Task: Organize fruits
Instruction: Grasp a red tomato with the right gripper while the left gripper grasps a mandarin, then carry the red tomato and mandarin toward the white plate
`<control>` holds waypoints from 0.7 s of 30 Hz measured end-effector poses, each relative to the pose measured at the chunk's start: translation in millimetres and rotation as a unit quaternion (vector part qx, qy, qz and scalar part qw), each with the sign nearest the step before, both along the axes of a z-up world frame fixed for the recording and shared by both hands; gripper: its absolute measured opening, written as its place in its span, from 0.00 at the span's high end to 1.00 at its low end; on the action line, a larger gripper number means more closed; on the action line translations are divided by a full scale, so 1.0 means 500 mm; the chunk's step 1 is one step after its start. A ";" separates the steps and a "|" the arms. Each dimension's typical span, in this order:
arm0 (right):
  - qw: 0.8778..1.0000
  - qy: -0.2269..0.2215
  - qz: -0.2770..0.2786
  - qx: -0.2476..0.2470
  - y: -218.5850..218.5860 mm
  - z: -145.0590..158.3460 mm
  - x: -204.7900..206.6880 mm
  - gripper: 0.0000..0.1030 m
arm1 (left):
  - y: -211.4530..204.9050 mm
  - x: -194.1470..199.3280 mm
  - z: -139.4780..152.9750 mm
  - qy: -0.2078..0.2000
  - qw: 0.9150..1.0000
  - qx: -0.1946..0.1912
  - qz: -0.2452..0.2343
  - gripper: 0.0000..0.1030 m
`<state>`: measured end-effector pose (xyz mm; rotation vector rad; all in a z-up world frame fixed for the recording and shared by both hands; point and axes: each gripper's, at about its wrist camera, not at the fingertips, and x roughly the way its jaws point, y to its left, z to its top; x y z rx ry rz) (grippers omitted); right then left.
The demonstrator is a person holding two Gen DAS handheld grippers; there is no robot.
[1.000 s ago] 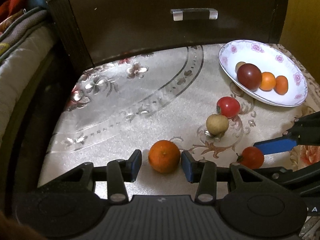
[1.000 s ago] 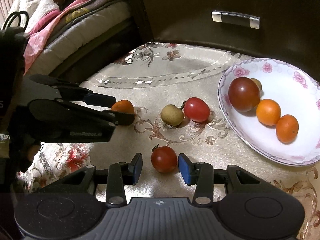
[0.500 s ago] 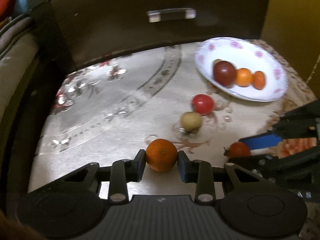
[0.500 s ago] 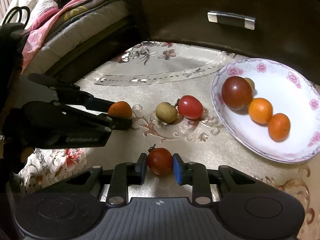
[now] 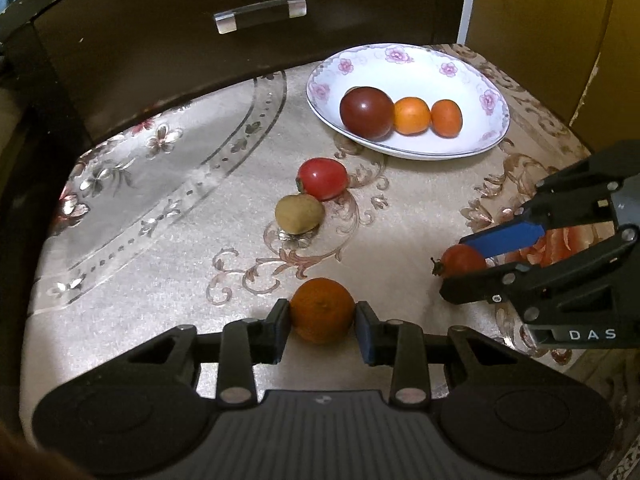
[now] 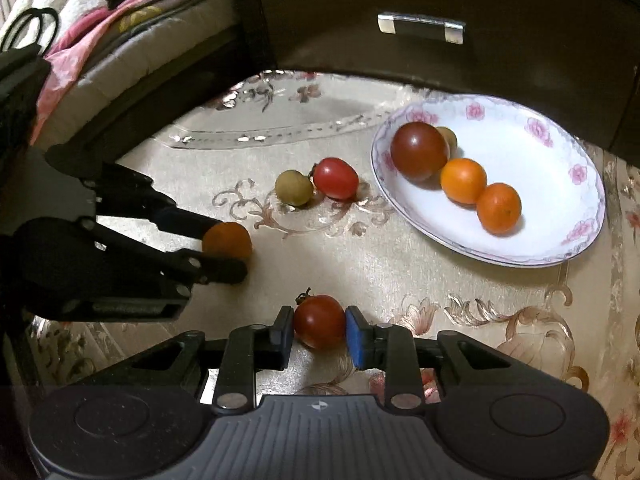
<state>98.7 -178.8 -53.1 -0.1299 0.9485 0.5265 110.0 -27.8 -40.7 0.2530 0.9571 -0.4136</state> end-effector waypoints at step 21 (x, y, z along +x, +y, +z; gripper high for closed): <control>1.000 0.012 0.011 0.023 0.009 -0.003 0.000 0.50 | 0.005 0.006 -0.003 0.002 1.000 0.001 0.012 0.47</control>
